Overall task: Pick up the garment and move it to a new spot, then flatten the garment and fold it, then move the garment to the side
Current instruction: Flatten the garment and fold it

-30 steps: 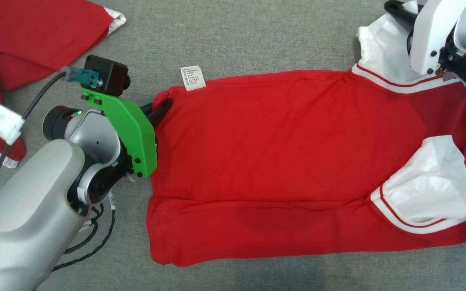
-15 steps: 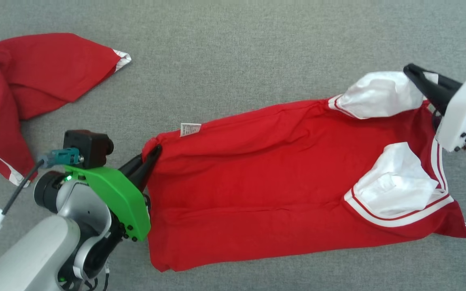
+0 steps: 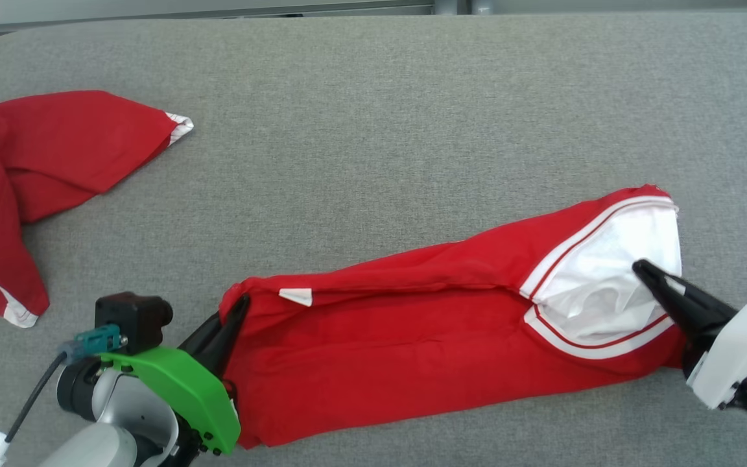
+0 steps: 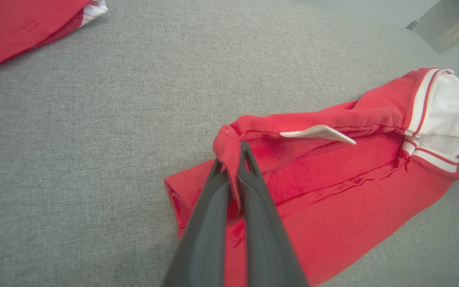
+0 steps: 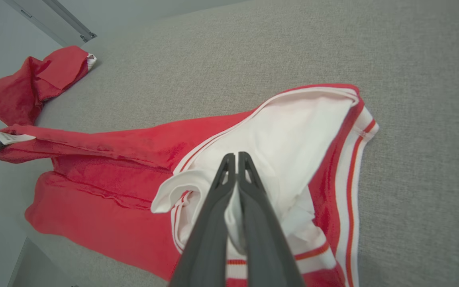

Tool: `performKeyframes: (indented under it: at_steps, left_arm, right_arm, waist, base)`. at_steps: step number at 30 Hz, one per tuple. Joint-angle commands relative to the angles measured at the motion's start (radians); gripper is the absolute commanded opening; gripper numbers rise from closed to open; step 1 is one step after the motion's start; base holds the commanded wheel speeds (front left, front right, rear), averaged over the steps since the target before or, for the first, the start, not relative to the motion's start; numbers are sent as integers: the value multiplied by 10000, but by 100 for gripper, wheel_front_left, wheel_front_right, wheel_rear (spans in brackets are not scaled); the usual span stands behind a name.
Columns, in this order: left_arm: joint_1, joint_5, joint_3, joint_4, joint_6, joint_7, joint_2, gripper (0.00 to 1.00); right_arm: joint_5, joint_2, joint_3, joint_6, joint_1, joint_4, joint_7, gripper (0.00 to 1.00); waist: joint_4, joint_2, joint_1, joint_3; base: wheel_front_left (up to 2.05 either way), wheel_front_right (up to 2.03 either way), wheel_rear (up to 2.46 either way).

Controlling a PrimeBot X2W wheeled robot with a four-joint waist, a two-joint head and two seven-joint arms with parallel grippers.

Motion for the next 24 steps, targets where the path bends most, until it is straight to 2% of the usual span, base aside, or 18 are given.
performKeyframes:
  at_steps: [1,5,11,13,15,16,17,18,21,24]
  left_arm:
    - [250,-52,90,79,71,-168,64,0]
    - [489,113,98,250,155,-471,48,0]
    - [923,252,97,343,301,-1049,-20,0]
    - [1097,394,35,449,385,-1254,-35,29]
    - [1260,476,-66,639,400,-1381,-112,42]
    - [1322,425,-82,712,403,-1469,-216,53]
    - [1362,405,-112,792,390,-1519,-298,95]
    - [1399,390,-173,890,337,-1544,-373,100]
    - [1493,495,-360,1126,284,-1584,-517,100]
    - [1644,833,-517,1297,574,-1709,-405,100]
  right_arm:
    - [-100,178,-53,4,287,-183,32,0]
    - [-261,569,-76,4,662,-411,102,0]
    - [-676,676,103,4,807,-271,216,0]
    - [-934,621,206,4,718,-89,146,0]
    - [-1194,511,369,4,592,116,89,0]
    - [-1288,469,424,4,567,261,90,27]
    - [-1405,401,508,4,553,345,76,69]
    - [-1474,375,502,4,550,451,43,100]
    - [-1311,295,328,4,499,575,140,100]
    - [-1059,328,-118,4,321,503,372,100]
  waist:
    - [-120,110,0,-59]
    - [-264,110,0,-100]
    - [-425,110,0,-207]
    - [-460,110,0,-240]
    - [-458,110,0,-261]
    - [-430,110,0,-283]
    - [-394,110,0,-313]
    - [-353,110,0,-350]
    - [-260,110,0,-463]
    - [-243,110,0,-562]
  base:
    - [0,0,0]
    - [0,0,0]
    - [0,0,0]
    - [0,0,0]
    - [0,0,0]
    - [0,0,0]
    - [0,0,0]
    - [0,0,0]
    - [0,0,0]
    - [0,0,0]
